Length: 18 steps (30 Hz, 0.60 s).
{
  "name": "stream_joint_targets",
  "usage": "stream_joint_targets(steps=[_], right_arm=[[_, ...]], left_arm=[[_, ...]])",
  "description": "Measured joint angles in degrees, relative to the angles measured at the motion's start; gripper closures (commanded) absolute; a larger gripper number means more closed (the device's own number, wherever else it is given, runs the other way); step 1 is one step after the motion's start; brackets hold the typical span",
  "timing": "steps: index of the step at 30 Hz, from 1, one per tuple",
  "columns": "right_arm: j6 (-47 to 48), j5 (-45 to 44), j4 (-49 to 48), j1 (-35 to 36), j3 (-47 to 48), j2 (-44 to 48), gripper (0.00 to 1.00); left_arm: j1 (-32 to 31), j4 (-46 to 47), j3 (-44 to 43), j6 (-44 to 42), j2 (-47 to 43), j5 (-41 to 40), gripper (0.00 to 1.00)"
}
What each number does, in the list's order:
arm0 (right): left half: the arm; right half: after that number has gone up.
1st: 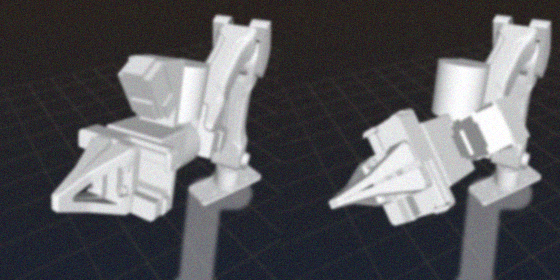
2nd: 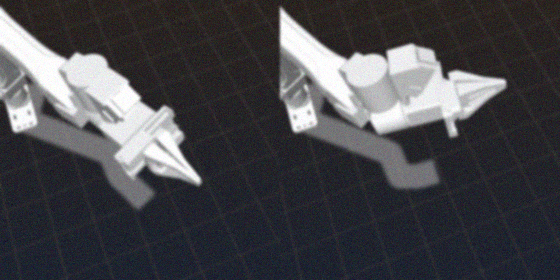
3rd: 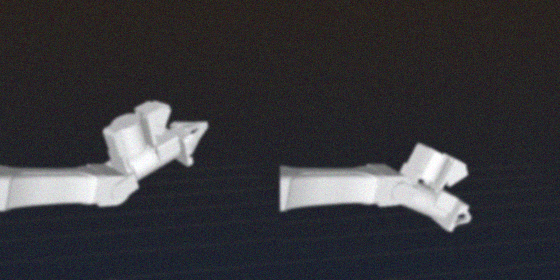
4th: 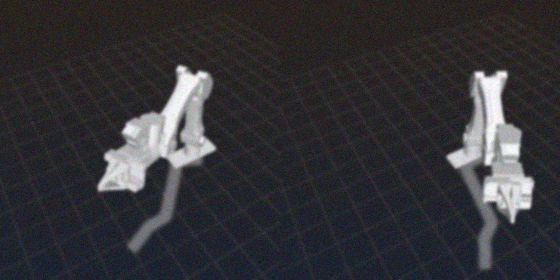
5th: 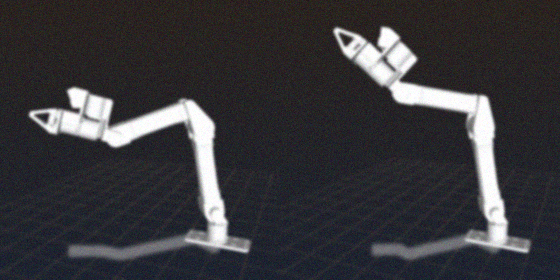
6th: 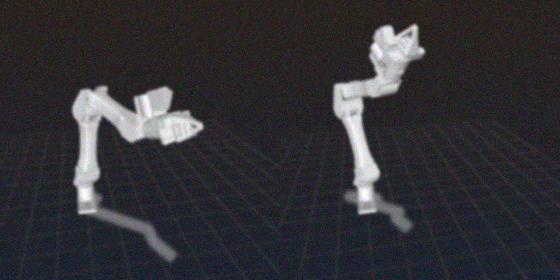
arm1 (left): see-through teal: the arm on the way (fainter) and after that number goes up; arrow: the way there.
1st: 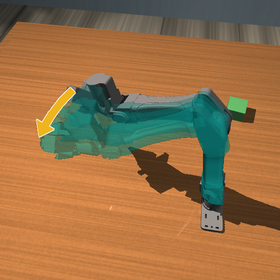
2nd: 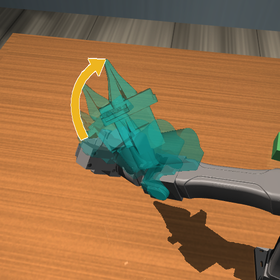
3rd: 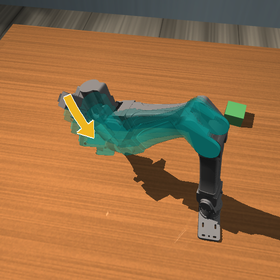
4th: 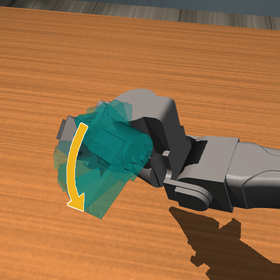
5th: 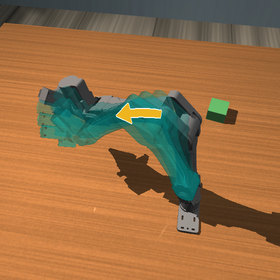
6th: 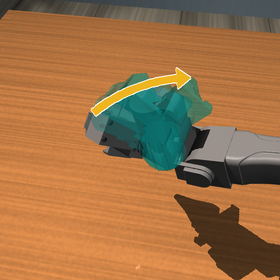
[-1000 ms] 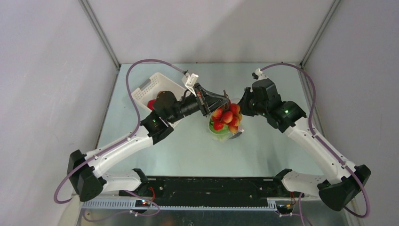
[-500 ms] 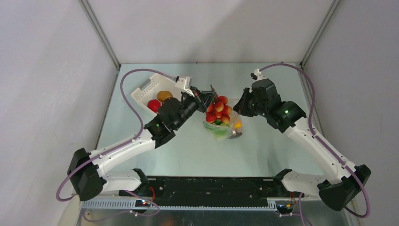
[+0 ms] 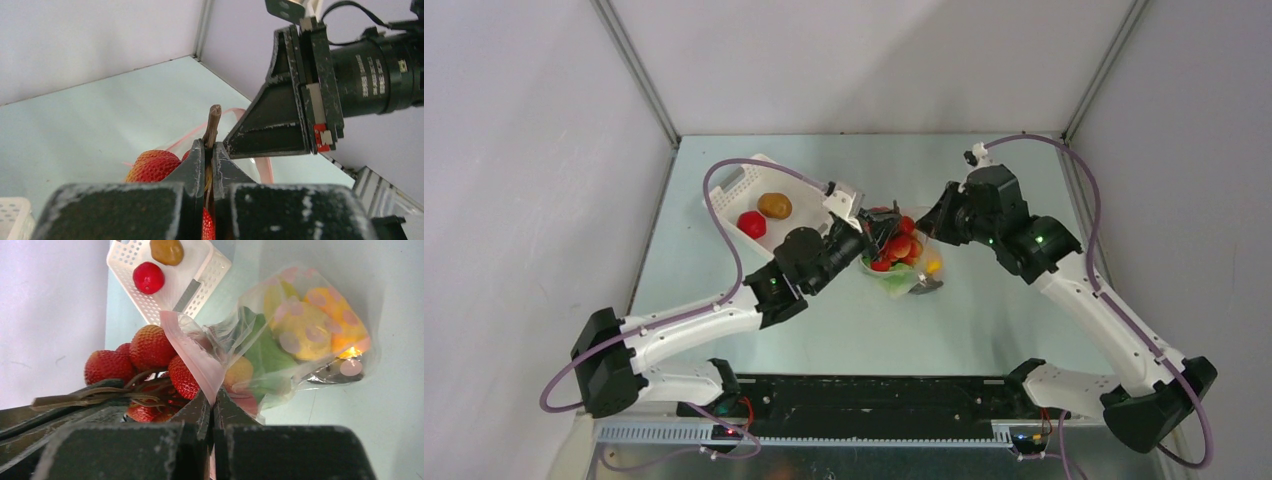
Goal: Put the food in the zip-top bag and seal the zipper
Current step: Place the fake fruit in the zipper food storage bag.
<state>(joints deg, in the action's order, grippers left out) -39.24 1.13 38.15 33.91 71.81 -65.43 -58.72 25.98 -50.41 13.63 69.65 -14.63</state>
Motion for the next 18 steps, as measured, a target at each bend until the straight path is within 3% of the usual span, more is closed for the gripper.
stream_joint_targets(steps=[8,18], right_arm=[[-2.49,1.57,-1.73,-0.46,-0.02,3.85,1.0],[-4.7,7.26,-4.33,-1.84,-1.79,5.4,1.0]], left_arm=[[-1.03,0.46,0.07,-5.31,0.48,8.74,1.0],[-2.29,0.24,-0.76,-9.86,5.46,12.09,1.0]])
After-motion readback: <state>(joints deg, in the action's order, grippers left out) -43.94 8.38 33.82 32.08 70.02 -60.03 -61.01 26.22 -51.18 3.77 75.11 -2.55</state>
